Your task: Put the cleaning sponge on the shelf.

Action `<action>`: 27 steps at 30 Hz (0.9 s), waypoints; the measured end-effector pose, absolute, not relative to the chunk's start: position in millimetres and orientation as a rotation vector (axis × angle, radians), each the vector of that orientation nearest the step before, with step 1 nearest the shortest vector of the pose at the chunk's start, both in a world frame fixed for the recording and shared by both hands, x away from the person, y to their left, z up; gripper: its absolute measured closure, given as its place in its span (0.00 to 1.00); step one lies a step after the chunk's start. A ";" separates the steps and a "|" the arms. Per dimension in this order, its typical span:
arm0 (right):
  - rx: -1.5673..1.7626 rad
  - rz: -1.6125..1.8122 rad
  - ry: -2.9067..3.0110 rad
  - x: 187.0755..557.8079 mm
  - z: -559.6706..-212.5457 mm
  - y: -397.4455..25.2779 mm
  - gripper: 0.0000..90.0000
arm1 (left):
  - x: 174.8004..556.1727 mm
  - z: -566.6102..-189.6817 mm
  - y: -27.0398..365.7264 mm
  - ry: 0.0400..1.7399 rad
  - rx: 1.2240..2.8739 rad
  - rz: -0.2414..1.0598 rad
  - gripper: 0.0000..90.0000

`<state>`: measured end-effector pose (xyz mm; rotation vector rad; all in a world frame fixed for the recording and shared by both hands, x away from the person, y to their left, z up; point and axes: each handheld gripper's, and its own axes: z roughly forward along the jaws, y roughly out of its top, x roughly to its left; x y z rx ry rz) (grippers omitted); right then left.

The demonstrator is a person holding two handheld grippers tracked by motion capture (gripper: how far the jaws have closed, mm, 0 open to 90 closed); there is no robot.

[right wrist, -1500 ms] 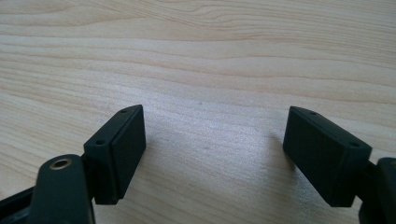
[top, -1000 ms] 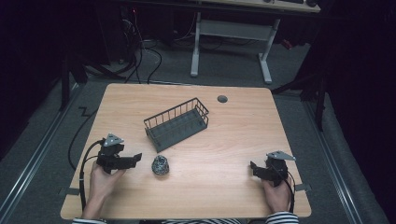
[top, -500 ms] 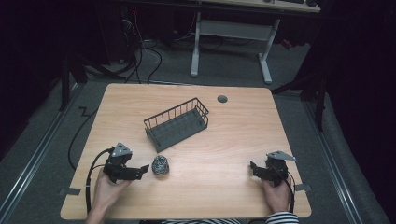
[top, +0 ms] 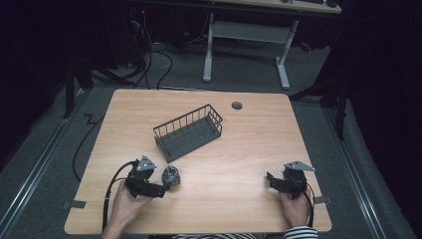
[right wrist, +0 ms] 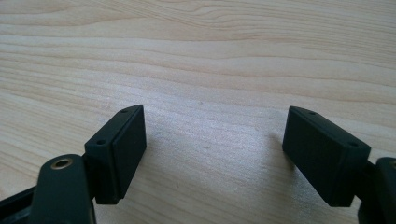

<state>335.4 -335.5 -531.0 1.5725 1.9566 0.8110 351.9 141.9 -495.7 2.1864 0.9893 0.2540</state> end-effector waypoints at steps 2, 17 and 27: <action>1.572 0.811 1.957 335.4 -531.0 -335.5 0.24 | 353.8 -497.9 135.4 0.983 2.204 0.253 0.13; 1.572 0.811 1.957 335.4 -531.0 -335.5 0.24 | 364.6 -505.9 112.7 0.983 2.279 0.264 0.16; 1.572 0.811 1.957 335.4 -531.0 -335.5 0.24 | 364.3 -507.3 113.9 0.989 2.281 0.272 0.31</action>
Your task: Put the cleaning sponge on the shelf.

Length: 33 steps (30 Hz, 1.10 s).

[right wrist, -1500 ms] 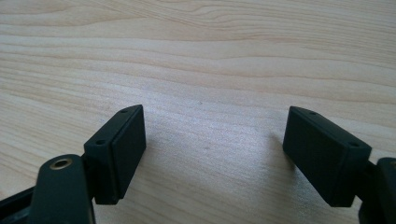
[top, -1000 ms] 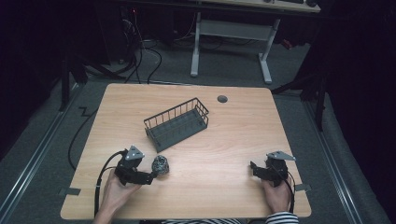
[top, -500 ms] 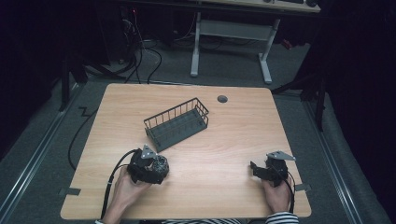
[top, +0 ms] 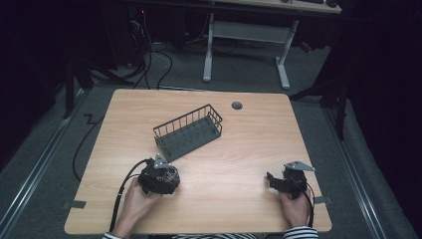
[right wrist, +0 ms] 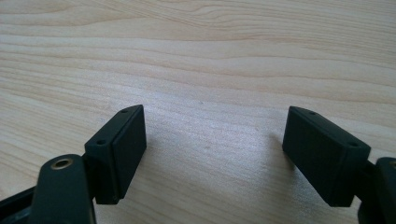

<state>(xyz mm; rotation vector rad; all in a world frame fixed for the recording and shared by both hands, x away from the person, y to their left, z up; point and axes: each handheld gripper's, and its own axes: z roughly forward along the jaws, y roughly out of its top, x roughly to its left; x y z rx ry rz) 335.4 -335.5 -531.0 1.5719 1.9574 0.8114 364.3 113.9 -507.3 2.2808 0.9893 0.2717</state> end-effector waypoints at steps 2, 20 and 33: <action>1.572 0.811 1.957 335.4 -531.0 -335.5 0.24 | 363.9 -506.8 114.3 0.990 2.277 0.272 0.33; 1.572 0.811 1.958 335.4 -531.0 -335.5 0.24 | 357.7 -487.1 118.0 0.953 2.266 0.270 0.39; 1.572 0.810 1.959 335.3 -530.9 -335.5 0.24 | 356.3 -457.0 127.6 0.909 2.228 0.232 0.40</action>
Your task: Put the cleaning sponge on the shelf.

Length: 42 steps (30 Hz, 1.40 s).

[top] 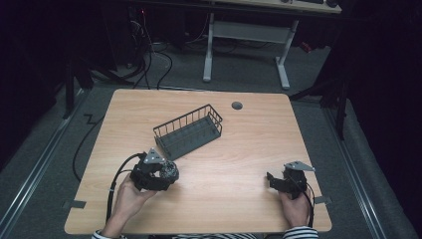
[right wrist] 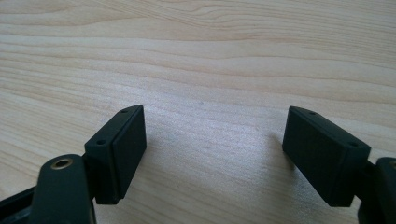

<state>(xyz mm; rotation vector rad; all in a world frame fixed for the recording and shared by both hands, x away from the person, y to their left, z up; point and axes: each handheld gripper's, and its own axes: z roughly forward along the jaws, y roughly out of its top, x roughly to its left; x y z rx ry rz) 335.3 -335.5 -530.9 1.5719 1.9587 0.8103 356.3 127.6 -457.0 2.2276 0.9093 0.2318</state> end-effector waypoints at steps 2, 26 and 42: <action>1.572 0.810 1.959 335.3 -530.9 -335.5 0.24 | 356.8 -451.4 130.0 0.904 2.223 0.227 0.41; 1.570 0.810 1.958 335.2 -531.0 -335.5 0.24 | 382.3 -388.0 143.9 0.878 2.145 0.232 0.42; 1.568 0.811 1.960 335.2 -531.0 -335.5 0.24 | 430.5 -378.7 121.1 0.937 2.169 0.292 0.42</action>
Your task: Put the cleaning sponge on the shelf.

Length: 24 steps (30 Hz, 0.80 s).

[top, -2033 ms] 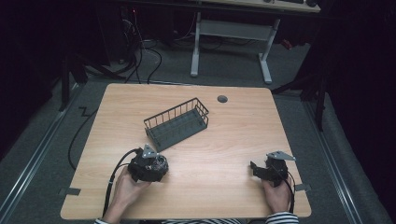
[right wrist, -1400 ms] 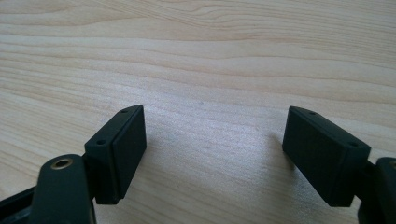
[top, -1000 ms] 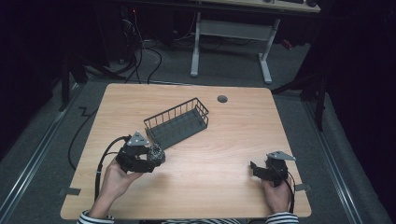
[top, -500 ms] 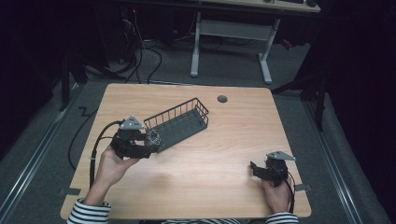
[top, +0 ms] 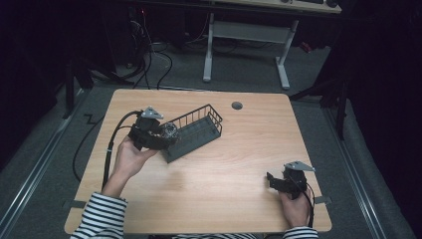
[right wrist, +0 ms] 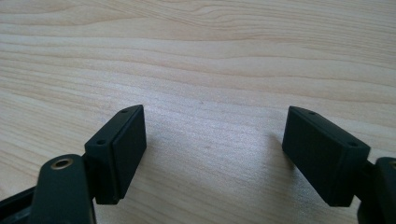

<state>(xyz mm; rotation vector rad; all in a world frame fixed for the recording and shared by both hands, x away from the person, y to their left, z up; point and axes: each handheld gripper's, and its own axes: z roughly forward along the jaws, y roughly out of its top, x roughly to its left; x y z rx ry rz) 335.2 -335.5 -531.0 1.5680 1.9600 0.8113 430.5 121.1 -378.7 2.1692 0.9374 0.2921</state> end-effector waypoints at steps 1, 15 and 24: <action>1.568 0.811 1.960 335.2 -531.0 -335.5 0.24 | 433.4 -379.8 121.0 0.946 2.167 0.297 0.42; 1.568 0.812 1.960 335.2 -531.0 -335.5 0.24 | 465.6 -404.5 113.9 1.054 2.171 0.338 0.41; 1.568 0.812 1.960 335.2 -531.0 -335.5 0.24 | 477.9 -421.7 110.8 1.105 2.184 0.316 0.40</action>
